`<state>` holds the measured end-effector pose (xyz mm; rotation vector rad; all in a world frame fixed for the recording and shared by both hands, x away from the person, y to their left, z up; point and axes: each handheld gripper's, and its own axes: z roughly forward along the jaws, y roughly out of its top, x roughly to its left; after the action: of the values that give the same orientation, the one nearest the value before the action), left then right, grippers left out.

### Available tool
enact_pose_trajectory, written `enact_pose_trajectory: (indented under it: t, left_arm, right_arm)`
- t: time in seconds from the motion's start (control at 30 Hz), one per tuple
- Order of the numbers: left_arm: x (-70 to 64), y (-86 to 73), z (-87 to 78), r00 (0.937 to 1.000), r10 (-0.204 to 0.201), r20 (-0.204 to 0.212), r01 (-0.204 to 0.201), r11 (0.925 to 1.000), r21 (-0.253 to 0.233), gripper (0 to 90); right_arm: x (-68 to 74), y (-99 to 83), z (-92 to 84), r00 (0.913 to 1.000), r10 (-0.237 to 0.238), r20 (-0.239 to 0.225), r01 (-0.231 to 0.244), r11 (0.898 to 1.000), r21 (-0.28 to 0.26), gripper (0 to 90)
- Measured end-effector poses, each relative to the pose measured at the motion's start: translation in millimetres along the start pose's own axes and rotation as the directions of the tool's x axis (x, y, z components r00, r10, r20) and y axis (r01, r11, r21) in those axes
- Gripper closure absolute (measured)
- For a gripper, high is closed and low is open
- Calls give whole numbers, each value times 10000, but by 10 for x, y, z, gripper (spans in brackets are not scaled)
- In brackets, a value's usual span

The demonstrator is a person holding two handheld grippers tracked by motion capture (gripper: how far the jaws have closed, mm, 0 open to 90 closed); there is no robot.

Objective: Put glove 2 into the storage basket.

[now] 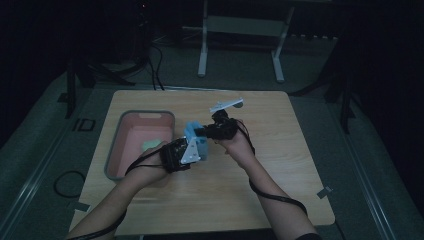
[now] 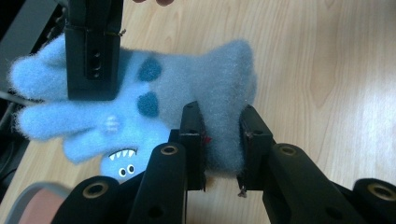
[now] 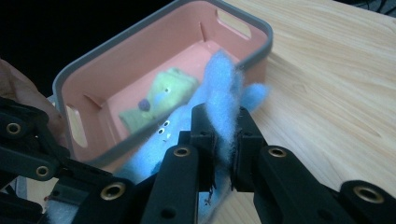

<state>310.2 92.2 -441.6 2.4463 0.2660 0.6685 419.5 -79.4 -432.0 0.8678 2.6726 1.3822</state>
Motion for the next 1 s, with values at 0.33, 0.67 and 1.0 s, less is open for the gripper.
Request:
enact_pose_trajectory:
  t: [0.33, 0.67, 1.0]
  left_arm:
    - [53, -241, -192, 9991, -254, -344, 264, 9992, 306, 761]
    - [99, -549, -378, 9958, -664, -626, 700, 9959, 573, 761]
    - [112, -831, -495, 9924, -988, -737, 1053, 9903, 908, 760]
  right_arm:
    - [175, 195, 265, 9988, -248, -421, 248, 9997, 0, 823]
    - [380, 367, 572, 9957, -428, -820, 438, 9990, 105, 823]
    - [493, 420, 890, 9925, -327, -1178, 352, 9992, 190, 822]
